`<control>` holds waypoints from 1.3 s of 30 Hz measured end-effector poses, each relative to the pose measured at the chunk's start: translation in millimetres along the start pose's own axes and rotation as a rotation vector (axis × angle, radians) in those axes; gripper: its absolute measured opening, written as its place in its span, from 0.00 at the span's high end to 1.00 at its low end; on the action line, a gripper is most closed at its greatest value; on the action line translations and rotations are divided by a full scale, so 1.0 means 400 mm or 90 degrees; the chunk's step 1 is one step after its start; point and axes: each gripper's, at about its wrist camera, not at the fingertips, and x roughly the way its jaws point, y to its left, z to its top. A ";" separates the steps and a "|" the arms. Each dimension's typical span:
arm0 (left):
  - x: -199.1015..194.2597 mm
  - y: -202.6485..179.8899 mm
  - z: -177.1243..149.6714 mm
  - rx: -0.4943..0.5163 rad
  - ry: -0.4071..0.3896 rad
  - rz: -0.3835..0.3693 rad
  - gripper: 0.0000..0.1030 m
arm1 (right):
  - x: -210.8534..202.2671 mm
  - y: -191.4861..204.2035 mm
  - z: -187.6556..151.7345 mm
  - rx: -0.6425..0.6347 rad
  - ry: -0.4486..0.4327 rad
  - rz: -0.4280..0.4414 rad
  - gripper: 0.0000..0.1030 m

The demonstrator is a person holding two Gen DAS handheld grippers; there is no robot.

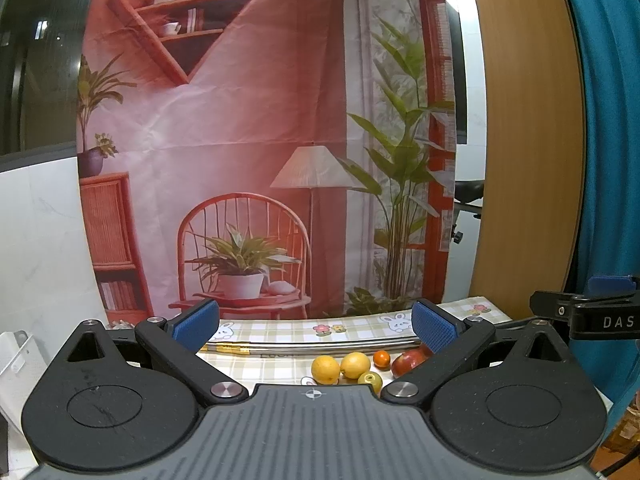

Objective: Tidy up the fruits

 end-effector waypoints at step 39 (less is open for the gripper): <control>0.035 0.028 0.001 -0.027 0.027 0.018 0.00 | 0.010 -0.014 0.002 0.009 -0.001 0.004 0.00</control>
